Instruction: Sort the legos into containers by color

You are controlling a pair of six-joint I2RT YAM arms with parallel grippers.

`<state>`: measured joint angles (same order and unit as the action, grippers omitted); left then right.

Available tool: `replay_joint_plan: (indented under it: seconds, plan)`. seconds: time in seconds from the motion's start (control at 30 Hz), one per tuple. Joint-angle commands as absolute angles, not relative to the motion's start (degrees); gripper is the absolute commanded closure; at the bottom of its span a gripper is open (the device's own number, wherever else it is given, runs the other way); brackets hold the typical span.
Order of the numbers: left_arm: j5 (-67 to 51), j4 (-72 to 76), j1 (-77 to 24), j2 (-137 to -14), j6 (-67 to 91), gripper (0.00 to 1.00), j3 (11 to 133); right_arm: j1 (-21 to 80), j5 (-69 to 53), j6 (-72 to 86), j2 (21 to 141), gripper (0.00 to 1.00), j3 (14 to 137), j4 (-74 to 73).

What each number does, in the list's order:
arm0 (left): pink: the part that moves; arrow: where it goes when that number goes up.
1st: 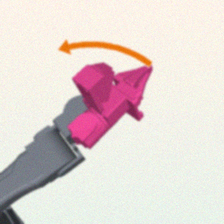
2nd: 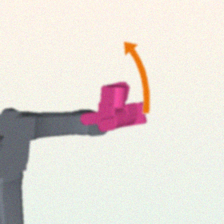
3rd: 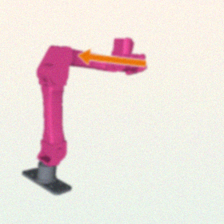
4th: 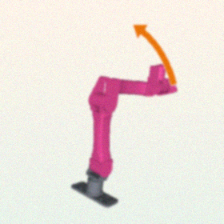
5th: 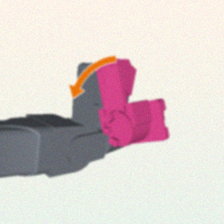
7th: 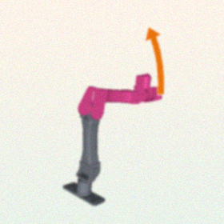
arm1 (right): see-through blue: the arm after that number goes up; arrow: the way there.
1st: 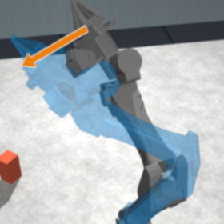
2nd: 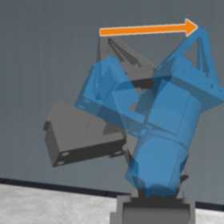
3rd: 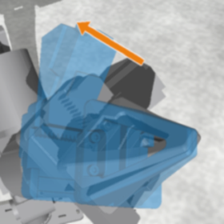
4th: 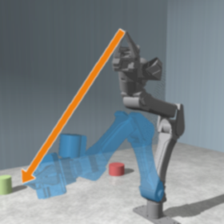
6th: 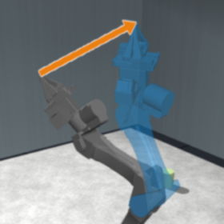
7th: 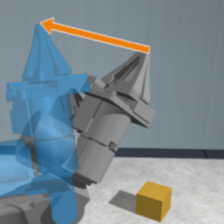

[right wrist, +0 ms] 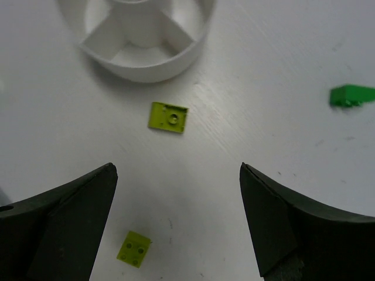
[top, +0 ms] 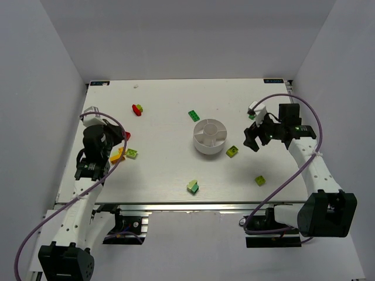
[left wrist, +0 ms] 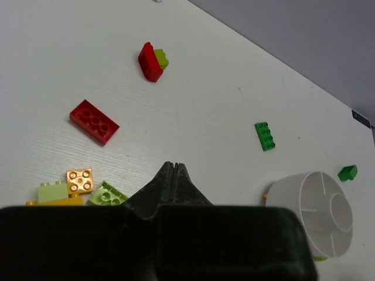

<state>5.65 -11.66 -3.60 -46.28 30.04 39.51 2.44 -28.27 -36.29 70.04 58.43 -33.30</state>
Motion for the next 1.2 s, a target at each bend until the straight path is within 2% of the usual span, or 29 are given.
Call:
replay_joint_plan:
  seconds: [0.0, 0.1, 0.13, 0.17, 0.2, 0.23, 0.27, 0.3, 0.33, 0.37, 0.4, 0.5, 0.53, 0.57, 0.73, 0.93, 0.97, 1.0, 1.07, 1.17]
  plan:
    - [0.89, -12.04, -3.78, -45.97, 30.94, 1.0, 41.31, 3.6, -44.42, -56.47, 68.82, 0.11, 61.43, -47.31]
    - [-2.81, -11.78, -3.78, -46.67, 31.64, 1.0, 41.31, 3.87, -47.54, -56.34, 67.33, 0.11, 59.77, -46.07]
    - [-3.6, -11.69, -3.69, -46.84, 31.81, 0.96, 41.22, 3.95, -47.46, -55.55, 67.15, 0.16, 59.42, -45.36]
    - [-5.17, -11.25, -3.78, -47.11, 31.9, 0.81, 40.87, 4.13, -45.72, -51.54, 67.06, 0.22, 58.89, -44.05]
    - [-5.97, -11.08, -3.78, -47.11, 31.99, 0.73, 40.61, 4.22, -44.49, -48.89, 67.32, 0.27, 58.8, -42.64]
    - [-6.67, -10.64, -3.69, -46.94, 32.17, 0.66, 40.08, 4.22, -43.43, -47.04, 67.76, 0.39, 59.06, -41.5]
    - [-8.25, -9.42, -3.78, -46.76, 32.25, 0.52, 38.77, 4.22, -42.37, -45.63, 68.2, 0.46, 59.41, -41.48]
    - [-9.04, -8.71, -3.78, -46.15, 32.26, 0.44, 37.98, 4.22, -39.49, -40.57, 69.16, 0.53, 60.11, -41.14]
    - [-9.57, -8.18, -3.78, -45.88, 32.34, 0.34, 37.36, 4.31, -37.37, -36.86, 69.78, 0.67, 60.47, -40.26]
    - [-10.1, -7.91, -3.78, -45.7, 32.34, 0.23, 36.92, 4.31, -35.0, -32.74, 70.39, 0.68, 60.9, -38.34]
    - [-11.06, -8.0, -3.78, -45.79, 32.34, 0.13, 36.65, 4.31, -30.89, -29.39, 72.05, 0.67, 61.43, -38.23]
    - [-12.56, -8.96, -3.78, -45.97, 32.17, 0.06, 36.83, 4.48, -27.08, -23.56, 74.87, 0.32, 63.02, -39.11]
    - [-12.74, -9.14, -3.78, -45.88, 32.25, 0.06, 36.74, 4.66, -26.98, -23.47, 75.06, 0.14, 62.41, -38.68]
    - [-12.83, -9.23, -3.78, -45.88, 32.43, 0.06, 36.65, 4.83, -27.16, -23.9, 75.06, 0.11, 61.53, -36.67]
    - [-12.22, -11.94, -3.78, -46.23, 35.15, 0.06, 38.04, 5.62, -26.55, -24.71, 76.81, 0.11, 56.69, -28.14]
    - [-10.81, -17.92, -3.78, -48.25, 34.38, 0.06, 43.06, 6.06, -28.39, -6.54, 80.15, 0.13, 53.97, -19.25]
    - [-11.85, -18.45, -3.69, -48.77, 33.67, 0.06, 44.2, 6.33, -27.61, -6.5, 80.16, 0.14, 53.62, -18.99]
    - [-12.74, -16.98, -3.69, -49.21, 32.18, 0.06, 43.86, 6.5, -24.73, 1.68, 79.63, 0.15, 51.61, -17.51]
    - [-14.32, -15.66, -3.78, -49.22, 30.59, 0.06, 41.67, 6.59, -20.5, 6.39, 78.14, 0.15, 48.79, -16.53]
    - [-12.58, -17.3, -3.78, -48.17, 30.32, 0.06, 41.74, 6.5, -13.12, 13.69, 77.52, 0.15, 47.72, -22.2]
